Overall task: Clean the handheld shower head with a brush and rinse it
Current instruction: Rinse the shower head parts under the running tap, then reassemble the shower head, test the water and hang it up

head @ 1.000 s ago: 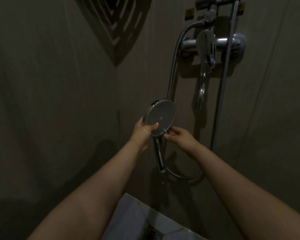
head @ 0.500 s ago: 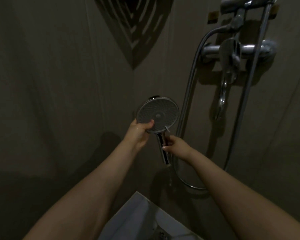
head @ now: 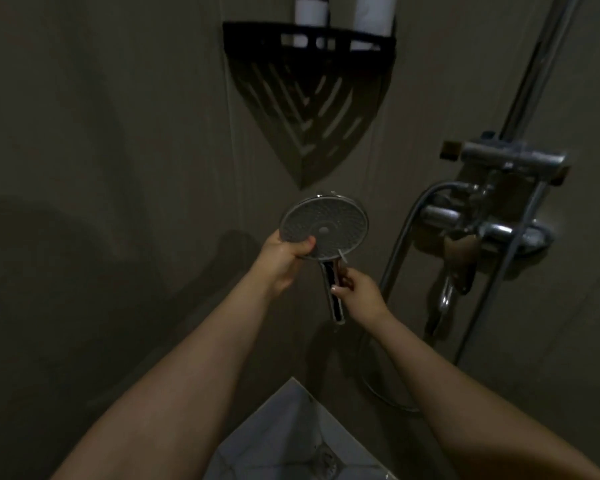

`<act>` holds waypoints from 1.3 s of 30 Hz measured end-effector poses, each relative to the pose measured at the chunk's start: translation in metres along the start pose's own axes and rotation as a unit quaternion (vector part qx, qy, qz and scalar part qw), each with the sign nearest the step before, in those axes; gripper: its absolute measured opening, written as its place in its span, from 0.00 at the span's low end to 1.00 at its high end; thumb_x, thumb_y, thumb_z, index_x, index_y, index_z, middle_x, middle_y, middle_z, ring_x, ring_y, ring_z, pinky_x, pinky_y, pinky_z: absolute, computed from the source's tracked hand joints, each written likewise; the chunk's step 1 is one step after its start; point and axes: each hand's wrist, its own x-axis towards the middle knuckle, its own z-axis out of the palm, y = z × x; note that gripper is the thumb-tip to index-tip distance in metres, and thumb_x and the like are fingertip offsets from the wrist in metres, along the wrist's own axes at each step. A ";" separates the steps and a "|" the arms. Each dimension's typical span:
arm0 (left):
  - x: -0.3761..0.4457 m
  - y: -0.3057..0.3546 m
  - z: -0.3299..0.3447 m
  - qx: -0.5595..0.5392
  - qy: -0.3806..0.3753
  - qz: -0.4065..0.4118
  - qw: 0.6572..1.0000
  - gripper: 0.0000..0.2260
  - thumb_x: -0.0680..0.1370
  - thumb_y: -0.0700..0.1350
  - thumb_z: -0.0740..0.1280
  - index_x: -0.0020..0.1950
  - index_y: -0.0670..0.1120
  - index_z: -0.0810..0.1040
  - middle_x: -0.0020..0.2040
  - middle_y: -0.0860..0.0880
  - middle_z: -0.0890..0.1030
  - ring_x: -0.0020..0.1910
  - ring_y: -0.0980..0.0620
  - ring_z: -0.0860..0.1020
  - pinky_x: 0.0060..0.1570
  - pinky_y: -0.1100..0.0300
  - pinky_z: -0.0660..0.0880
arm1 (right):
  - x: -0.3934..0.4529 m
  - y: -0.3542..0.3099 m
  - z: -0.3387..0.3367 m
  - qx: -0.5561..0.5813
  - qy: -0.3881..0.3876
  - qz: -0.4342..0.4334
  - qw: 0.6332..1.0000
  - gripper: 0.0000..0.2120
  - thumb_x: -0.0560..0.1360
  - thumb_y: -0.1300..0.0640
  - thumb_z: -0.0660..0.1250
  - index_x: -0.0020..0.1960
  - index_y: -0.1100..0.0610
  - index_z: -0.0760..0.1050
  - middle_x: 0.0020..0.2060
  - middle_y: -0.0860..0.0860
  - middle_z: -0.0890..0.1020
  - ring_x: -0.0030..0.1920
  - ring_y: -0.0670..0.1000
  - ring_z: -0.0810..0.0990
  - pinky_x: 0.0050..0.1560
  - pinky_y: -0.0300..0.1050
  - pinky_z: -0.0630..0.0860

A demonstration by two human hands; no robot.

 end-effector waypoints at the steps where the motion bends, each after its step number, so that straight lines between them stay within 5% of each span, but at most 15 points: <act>1: -0.001 0.016 0.006 0.011 -0.004 0.000 1.000 0.15 0.74 0.24 0.58 0.48 0.42 0.75 0.34 0.53 0.84 0.38 0.56 0.82 0.43 0.64 0.79 | -0.003 -0.015 -0.004 0.006 0.008 0.001 1.000 0.14 0.75 0.69 0.64 0.61 0.66 0.74 0.53 0.58 0.80 0.55 0.54 0.78 0.53 0.39 0.69; 7: -0.009 0.099 0.051 0.054 -0.018 -0.013 0.998 0.16 0.73 0.23 0.59 0.50 0.42 0.74 0.46 0.44 0.78 0.47 0.50 0.76 0.56 0.57 0.73 | -0.016 -0.092 -0.037 0.010 0.003 0.002 1.000 0.15 0.74 0.67 0.65 0.61 0.64 0.74 0.56 0.60 0.80 0.59 0.57 0.77 0.60 0.46 0.71; 15: -0.022 0.174 0.091 0.086 -0.005 -0.029 0.996 0.16 0.73 0.25 0.60 0.57 0.38 0.73 0.47 0.45 0.78 0.48 0.49 0.77 0.56 0.56 0.73 | -0.035 -0.164 -0.077 0.031 -0.057 0.013 0.998 0.17 0.74 0.68 0.65 0.62 0.63 0.73 0.57 0.58 0.80 0.61 0.55 0.77 0.63 0.48 0.70; 18: -0.031 0.191 0.104 0.076 0.006 -0.032 0.997 0.14 0.74 0.26 0.60 0.51 0.41 0.75 0.45 0.47 0.80 0.47 0.50 0.78 0.53 0.58 0.75 | -0.044 -0.181 -0.090 0.026 -0.067 0.013 0.997 0.17 0.74 0.69 0.65 0.62 0.65 0.72 0.59 0.59 0.79 0.62 0.56 0.76 0.62 0.44 0.70; 23: -0.045 0.197 0.120 0.057 -0.031 -0.076 0.995 0.12 0.76 0.30 0.61 0.57 0.40 0.73 0.48 0.46 0.80 0.44 0.53 0.80 0.43 0.64 0.79 | -0.052 -0.208 -0.110 0.062 -0.069 0.004 0.996 0.19 0.75 0.73 0.62 0.65 0.69 0.68 0.55 0.54 0.75 0.62 0.51 0.73 0.61 0.39 0.67; 26: -0.047 0.179 0.127 0.157 -0.022 -0.111 0.981 0.09 0.76 0.30 0.62 0.54 0.38 0.75 0.45 0.46 0.81 0.38 0.57 0.82 0.41 0.68 0.78 | -0.050 -0.219 -0.122 0.059 -0.085 -0.030 0.994 0.15 0.74 0.73 0.62 0.59 0.65 0.72 0.47 0.51 0.76 0.52 0.49 0.76 0.47 0.29 0.71; 31: -0.041 0.167 0.151 0.212 0.035 -0.082 0.973 0.07 0.77 0.30 0.60 0.50 0.35 0.78 0.32 0.53 0.83 0.33 0.58 0.81 0.42 0.66 0.78 | -0.047 -0.219 -0.140 0.060 -0.065 -0.036 0.995 0.16 0.74 0.72 0.64 0.61 0.69 0.72 0.57 0.62 0.79 0.60 0.56 0.77 0.61 0.46 0.71; 33: -0.039 0.167 0.161 0.218 0.065 -0.071 0.971 0.07 0.77 0.30 0.62 0.52 0.33 0.78 0.31 0.54 0.83 0.32 0.60 0.81 0.45 0.62 0.77 | -0.046 -0.211 -0.149 0.071 -0.048 -0.021 0.996 0.13 0.74 0.69 0.65 0.59 0.68 0.73 0.50 0.61 0.80 0.54 0.56 0.78 0.53 0.41 0.73; 36: -0.033 0.170 0.177 0.228 0.109 -0.061 0.966 0.10 0.76 0.32 0.64 0.56 0.33 0.78 0.48 0.42 0.83 0.47 0.49 0.80 0.56 0.54 0.72 | -0.043 -0.187 -0.174 0.112 0.010 0.022 0.993 0.03 0.75 0.63 0.66 0.49 0.58 0.74 0.36 0.50 0.76 0.40 0.49 0.76 0.37 0.34 0.70; 39: -0.024 0.168 0.186 0.233 0.125 -0.048 0.963 0.12 0.76 0.32 0.63 0.59 0.33 0.77 0.59 0.38 0.79 0.58 0.43 0.77 0.63 0.51 0.70 | -0.038 -0.143 -0.210 0.122 0.112 0.114 0.980 0.11 0.78 0.62 0.63 0.36 0.57 0.72 0.32 0.53 0.75 0.27 0.44 0.75 0.23 0.32 0.70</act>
